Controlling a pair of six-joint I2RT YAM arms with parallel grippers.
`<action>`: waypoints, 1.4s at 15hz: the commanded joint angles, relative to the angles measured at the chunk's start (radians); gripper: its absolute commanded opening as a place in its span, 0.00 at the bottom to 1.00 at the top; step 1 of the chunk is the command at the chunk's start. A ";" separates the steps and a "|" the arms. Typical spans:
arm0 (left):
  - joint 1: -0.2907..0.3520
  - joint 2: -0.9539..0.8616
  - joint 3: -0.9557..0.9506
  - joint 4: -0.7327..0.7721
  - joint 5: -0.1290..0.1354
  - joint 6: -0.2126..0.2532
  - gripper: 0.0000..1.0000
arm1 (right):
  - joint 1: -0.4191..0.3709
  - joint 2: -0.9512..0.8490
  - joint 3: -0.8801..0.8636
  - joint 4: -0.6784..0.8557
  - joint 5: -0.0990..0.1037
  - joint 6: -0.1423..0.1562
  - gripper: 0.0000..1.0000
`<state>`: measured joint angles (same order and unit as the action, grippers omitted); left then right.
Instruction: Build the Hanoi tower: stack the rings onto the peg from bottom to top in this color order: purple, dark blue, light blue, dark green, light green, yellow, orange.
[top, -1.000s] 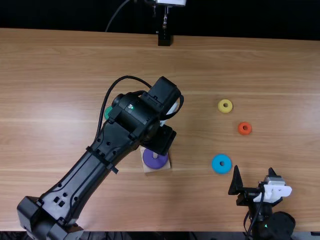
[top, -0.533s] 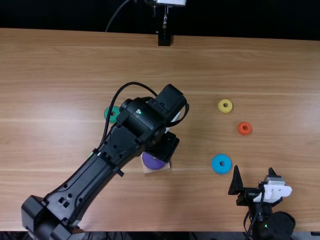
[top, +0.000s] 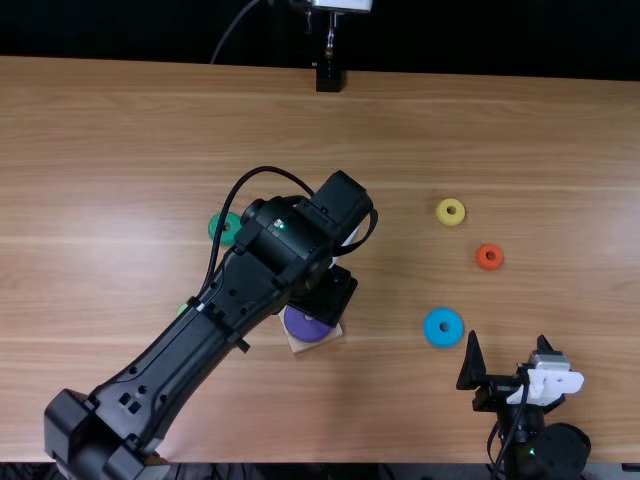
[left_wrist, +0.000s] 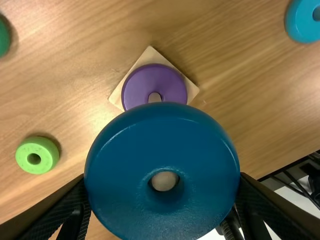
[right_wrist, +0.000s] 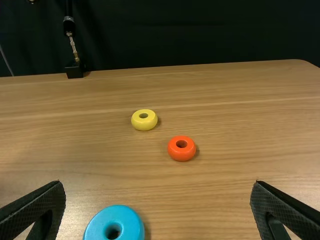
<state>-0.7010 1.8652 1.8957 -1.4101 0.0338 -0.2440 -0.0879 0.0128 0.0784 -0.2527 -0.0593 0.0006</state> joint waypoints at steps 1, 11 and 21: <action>-0.008 -0.003 -0.024 -0.002 0.003 -0.014 0.86 | -0.013 -0.013 -0.062 -0.072 -0.005 -0.001 1.00; 0.020 -0.008 -0.006 0.052 0.018 -0.008 1.00 | -0.013 -0.013 -0.062 -0.072 -0.005 -0.001 1.00; 0.304 -0.006 0.008 0.190 0.003 -0.005 1.00 | -0.013 -0.013 -0.062 -0.072 -0.005 -0.001 1.00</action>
<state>-0.4099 1.8641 1.8729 -1.2232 0.0414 -0.2436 -0.0879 0.0128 0.0784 -0.2531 -0.0589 0.0010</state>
